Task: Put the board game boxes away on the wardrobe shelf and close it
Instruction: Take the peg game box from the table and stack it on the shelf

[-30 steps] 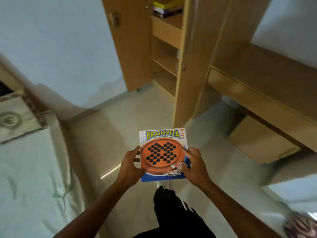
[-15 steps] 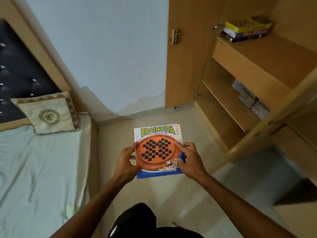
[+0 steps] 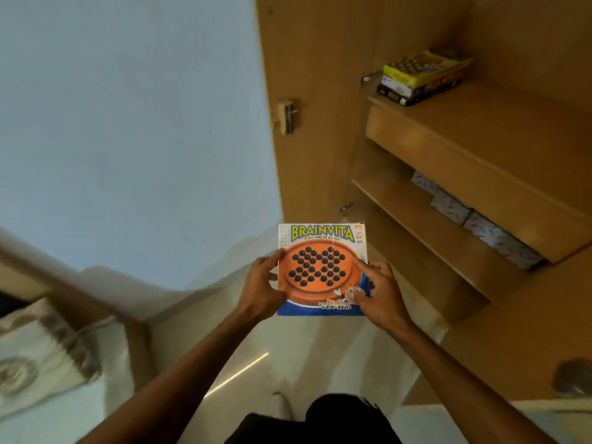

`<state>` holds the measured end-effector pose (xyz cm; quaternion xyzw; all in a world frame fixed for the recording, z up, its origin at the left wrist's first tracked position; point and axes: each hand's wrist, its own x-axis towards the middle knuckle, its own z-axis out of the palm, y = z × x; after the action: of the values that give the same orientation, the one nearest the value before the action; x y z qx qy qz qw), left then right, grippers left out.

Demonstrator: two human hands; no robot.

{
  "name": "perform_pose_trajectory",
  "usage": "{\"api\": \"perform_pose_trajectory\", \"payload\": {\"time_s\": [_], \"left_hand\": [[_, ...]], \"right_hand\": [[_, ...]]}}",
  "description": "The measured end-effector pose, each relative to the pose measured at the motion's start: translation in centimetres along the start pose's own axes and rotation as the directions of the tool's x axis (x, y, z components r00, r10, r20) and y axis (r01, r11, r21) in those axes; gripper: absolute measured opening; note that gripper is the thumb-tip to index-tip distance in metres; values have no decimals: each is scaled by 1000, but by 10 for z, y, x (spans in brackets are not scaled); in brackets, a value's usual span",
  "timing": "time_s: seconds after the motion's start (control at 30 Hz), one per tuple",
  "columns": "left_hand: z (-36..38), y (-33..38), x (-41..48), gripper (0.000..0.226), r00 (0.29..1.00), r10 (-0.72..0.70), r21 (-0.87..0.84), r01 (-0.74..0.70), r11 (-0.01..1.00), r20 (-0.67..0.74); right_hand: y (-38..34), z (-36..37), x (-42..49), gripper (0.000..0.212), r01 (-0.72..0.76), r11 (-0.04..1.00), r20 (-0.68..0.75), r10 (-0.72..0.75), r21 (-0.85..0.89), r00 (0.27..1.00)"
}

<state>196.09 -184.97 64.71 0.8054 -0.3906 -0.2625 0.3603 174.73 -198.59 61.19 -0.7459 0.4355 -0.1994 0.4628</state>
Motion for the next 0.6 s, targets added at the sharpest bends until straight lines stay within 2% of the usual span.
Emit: {"api": "perform_pose_trajectory", "payload": {"time_s": [0.1, 0.33, 0.5, 0.6], "left_hand": [[8, 28, 69, 90, 995, 67, 24, -69, 997, 75], [65, 111, 249, 81, 951, 194, -49, -188, 981, 239], [104, 196, 352, 55, 914, 305, -166, -268, 949, 268], [126, 239, 410, 59, 901, 342, -171, -305, 937, 268]], "right_hand": [[-3, -19, 45, 71, -64, 998, -108, 65, 14, 992], [20, -99, 180, 70, -131, 989, -322, 145, 65, 936], [38, -168, 282, 71, -106, 994, -393, 112, 38, 912], [42, -211, 336, 70, -87, 996, -428, 83, 10, 900]]}}
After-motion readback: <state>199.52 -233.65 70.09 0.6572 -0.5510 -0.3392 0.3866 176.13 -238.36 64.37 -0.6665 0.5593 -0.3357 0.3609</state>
